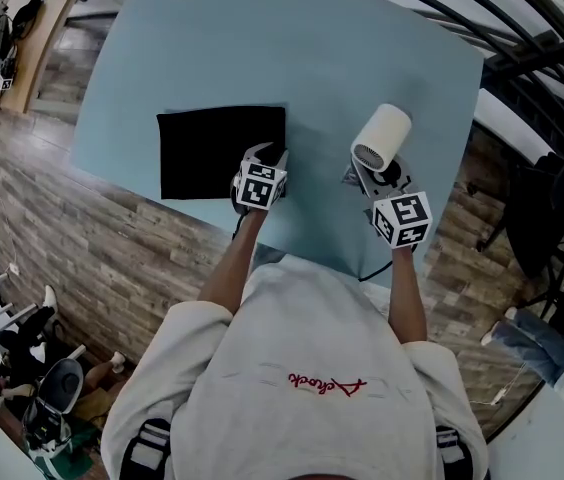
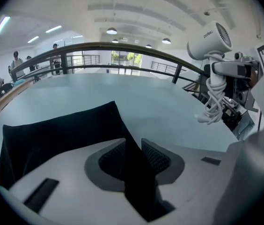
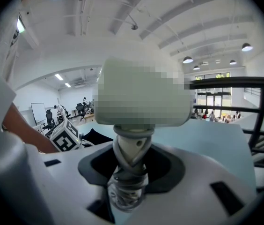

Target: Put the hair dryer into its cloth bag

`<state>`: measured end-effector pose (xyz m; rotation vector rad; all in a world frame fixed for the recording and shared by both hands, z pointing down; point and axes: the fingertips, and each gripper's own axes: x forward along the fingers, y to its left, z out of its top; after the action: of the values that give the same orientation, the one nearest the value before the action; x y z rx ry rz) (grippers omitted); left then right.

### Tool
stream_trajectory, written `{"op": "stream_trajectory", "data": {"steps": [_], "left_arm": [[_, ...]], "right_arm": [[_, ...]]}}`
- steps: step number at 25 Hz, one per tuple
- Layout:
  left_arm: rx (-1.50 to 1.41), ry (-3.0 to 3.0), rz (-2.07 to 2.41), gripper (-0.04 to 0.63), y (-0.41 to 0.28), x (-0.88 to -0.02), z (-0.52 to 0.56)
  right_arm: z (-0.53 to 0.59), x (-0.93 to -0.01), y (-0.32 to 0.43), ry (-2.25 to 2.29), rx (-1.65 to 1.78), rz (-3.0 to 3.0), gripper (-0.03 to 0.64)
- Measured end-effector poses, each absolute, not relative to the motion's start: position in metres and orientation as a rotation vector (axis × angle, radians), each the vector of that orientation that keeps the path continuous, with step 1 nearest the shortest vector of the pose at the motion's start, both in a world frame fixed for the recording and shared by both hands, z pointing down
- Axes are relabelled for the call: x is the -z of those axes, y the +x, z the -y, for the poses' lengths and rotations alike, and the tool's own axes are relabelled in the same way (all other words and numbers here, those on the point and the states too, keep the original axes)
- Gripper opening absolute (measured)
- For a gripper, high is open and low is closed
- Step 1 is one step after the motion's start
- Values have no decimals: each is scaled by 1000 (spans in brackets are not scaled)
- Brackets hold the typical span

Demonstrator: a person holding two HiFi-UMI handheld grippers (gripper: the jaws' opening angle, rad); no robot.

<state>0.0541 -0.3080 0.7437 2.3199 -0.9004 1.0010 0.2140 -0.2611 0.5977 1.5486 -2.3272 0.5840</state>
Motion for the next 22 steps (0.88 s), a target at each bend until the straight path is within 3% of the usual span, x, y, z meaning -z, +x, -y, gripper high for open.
{"op": "stream_trajectory", "data": {"steps": [7,22], "left_arm": [[-1021,2296,895,21,51,-747,309],[-870,2330,910,12,41,-711,308]], "right_arm": [[262,-599,218,1556,-586,2324,167],[258,-599,214,1531,-568,2325,167]]}}
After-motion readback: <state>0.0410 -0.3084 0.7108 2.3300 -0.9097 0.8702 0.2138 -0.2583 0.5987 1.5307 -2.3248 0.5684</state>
